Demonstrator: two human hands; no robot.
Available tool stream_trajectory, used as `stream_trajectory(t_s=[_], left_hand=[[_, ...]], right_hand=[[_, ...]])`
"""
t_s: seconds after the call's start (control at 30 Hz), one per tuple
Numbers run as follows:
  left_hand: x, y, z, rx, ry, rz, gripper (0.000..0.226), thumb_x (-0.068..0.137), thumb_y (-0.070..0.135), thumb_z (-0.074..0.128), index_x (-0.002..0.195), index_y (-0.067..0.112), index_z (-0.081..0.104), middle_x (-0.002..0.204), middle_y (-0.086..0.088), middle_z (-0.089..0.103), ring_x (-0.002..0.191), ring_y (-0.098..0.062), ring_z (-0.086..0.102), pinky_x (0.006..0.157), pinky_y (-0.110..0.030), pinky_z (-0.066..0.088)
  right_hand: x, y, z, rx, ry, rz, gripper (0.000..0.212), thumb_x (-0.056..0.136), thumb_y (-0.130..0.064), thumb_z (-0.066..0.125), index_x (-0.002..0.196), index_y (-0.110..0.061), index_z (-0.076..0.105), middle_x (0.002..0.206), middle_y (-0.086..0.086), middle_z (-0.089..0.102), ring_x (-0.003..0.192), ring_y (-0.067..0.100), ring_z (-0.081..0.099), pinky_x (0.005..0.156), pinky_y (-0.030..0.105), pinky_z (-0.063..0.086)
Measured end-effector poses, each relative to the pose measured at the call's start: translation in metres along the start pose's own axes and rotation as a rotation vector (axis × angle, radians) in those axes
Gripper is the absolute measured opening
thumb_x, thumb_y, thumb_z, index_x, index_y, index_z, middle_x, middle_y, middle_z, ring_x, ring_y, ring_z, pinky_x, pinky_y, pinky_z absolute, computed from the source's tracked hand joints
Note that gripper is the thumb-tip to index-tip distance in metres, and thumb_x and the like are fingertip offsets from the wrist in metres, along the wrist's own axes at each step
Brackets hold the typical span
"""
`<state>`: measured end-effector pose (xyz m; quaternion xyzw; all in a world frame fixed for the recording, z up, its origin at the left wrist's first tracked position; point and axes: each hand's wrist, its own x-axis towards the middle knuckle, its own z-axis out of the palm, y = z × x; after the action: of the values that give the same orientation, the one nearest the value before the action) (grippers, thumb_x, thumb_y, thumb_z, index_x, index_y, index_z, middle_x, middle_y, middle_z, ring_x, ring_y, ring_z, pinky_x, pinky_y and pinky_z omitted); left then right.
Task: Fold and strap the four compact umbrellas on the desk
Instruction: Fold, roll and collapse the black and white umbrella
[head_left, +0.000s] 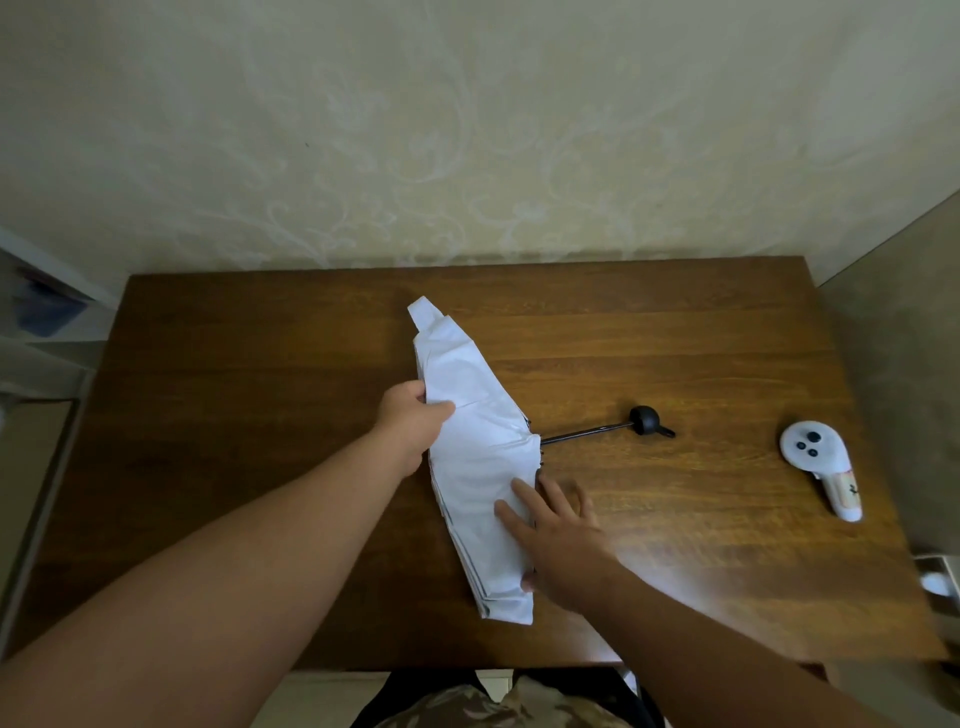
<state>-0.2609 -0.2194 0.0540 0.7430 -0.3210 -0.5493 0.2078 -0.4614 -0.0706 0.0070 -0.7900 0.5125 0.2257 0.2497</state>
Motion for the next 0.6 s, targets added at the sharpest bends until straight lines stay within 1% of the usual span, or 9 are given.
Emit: stream_trajectory(t_s=[0.07, 0.13, 0.27, 0.33, 0.4, 0.43, 0.5, 0.57, 0.6], left_hand=[[0.000, 0.007, 0.003, -0.030, 0.077, 0.069, 0.019, 0.096, 0.014, 0.073, 0.111, 0.024, 0.068, 0.109, 0.004, 0.071, 0.097, -0.017, 0.068, 0.079, -0.032, 0.056], [0.001, 0.016, 0.001, -0.051, 0.073, 0.108, 0.018, 0.097, 0.014, 0.072, 0.107, 0.027, 0.065, 0.103, 0.009, 0.070, 0.092, -0.010, 0.066, 0.072, -0.026, 0.053], [0.000, 0.025, -0.008, -0.068, -0.008, 0.113, 0.020, 0.096, 0.018, 0.074, 0.115, 0.024, 0.068, 0.110, 0.009, 0.072, 0.100, -0.010, 0.068, 0.080, -0.028, 0.055], [-0.004, 0.027, -0.011, -0.090, -0.042, 0.125, 0.024, 0.096, 0.025, 0.074, 0.120, 0.024, 0.069, 0.113, 0.010, 0.071, 0.103, -0.010, 0.066, 0.079, -0.028, 0.053], [-0.009, 0.027, -0.012, -0.106, -0.072, 0.157, 0.023, 0.096, 0.030, 0.074, 0.119, 0.026, 0.070, 0.112, 0.011, 0.071, 0.103, -0.010, 0.066, 0.078, -0.028, 0.053], [-0.011, 0.027, -0.012, -0.110, -0.088, 0.172, 0.020, 0.096, 0.031, 0.075, 0.115, 0.027, 0.071, 0.111, 0.009, 0.073, 0.103, -0.010, 0.067, 0.080, -0.029, 0.054], [-0.016, 0.028, -0.014, -0.124, -0.132, 0.220, 0.012, 0.094, 0.034, 0.075, 0.105, 0.028, 0.075, 0.108, 0.003, 0.076, 0.102, -0.013, 0.069, 0.088, -0.033, 0.054], [-0.022, 0.031, -0.017, -0.116, -0.162, 0.261, 0.011, 0.093, 0.038, 0.075, 0.098, 0.030, 0.078, 0.106, -0.001, 0.076, 0.099, -0.017, 0.067, 0.086, -0.035, 0.051], [-0.025, 0.034, -0.018, -0.109, -0.165, 0.270, 0.010, 0.094, 0.038, 0.074, 0.097, 0.030, 0.078, 0.105, 0.000, 0.077, 0.100, -0.018, 0.068, 0.086, -0.036, 0.051]], right_hand=[[0.006, -0.011, -0.007, 0.030, 0.006, 0.048, 0.102, 0.091, -0.049, 0.073, 0.161, -0.039, 0.000, 0.171, 0.000, -0.016, 0.157, 0.040, -0.009, 0.121, 0.071, 0.002], [0.013, -0.020, -0.016, 0.049, 0.011, 0.087, 0.098, 0.092, -0.043, 0.072, 0.161, -0.040, 0.002, 0.171, -0.001, -0.015, 0.156, 0.041, -0.004, 0.122, 0.069, 0.004], [0.022, -0.022, -0.028, 0.092, 0.015, 0.088, 0.089, 0.092, -0.039, 0.073, 0.159, -0.042, 0.014, 0.170, -0.002, -0.009, 0.154, 0.042, 0.007, 0.121, 0.068, 0.013], [0.024, -0.016, -0.033, 0.129, -0.019, 0.074, 0.083, 0.092, -0.040, 0.072, 0.157, -0.043, 0.021, 0.171, -0.004, -0.004, 0.155, 0.041, 0.008, 0.120, 0.069, 0.015], [0.025, -0.011, -0.042, 0.180, -0.052, 0.061, 0.076, 0.094, -0.041, 0.070, 0.157, -0.043, 0.028, 0.173, -0.005, 0.003, 0.156, 0.038, 0.012, 0.120, 0.069, 0.018], [0.025, -0.007, -0.048, 0.217, -0.059, 0.062, 0.072, 0.095, -0.041, 0.068, 0.157, -0.042, 0.031, 0.173, -0.005, 0.009, 0.156, 0.036, 0.017, 0.121, 0.067, 0.022], [0.023, 0.001, -0.064, 0.315, 0.005, 0.069, 0.062, 0.097, -0.038, 0.065, 0.154, -0.036, 0.043, 0.167, -0.005, 0.028, 0.149, 0.026, 0.035, 0.117, 0.053, 0.039], [0.018, 0.009, -0.083, 0.438, 0.138, 0.098, 0.046, 0.098, -0.035, 0.063, 0.144, -0.031, 0.058, 0.151, -0.005, 0.053, 0.132, 0.018, 0.054, 0.105, 0.038, 0.050], [0.016, 0.014, -0.093, 0.504, 0.215, 0.128, 0.039, 0.099, -0.033, 0.062, 0.137, -0.029, 0.064, 0.139, -0.006, 0.063, 0.123, 0.016, 0.060, 0.098, 0.035, 0.053]])
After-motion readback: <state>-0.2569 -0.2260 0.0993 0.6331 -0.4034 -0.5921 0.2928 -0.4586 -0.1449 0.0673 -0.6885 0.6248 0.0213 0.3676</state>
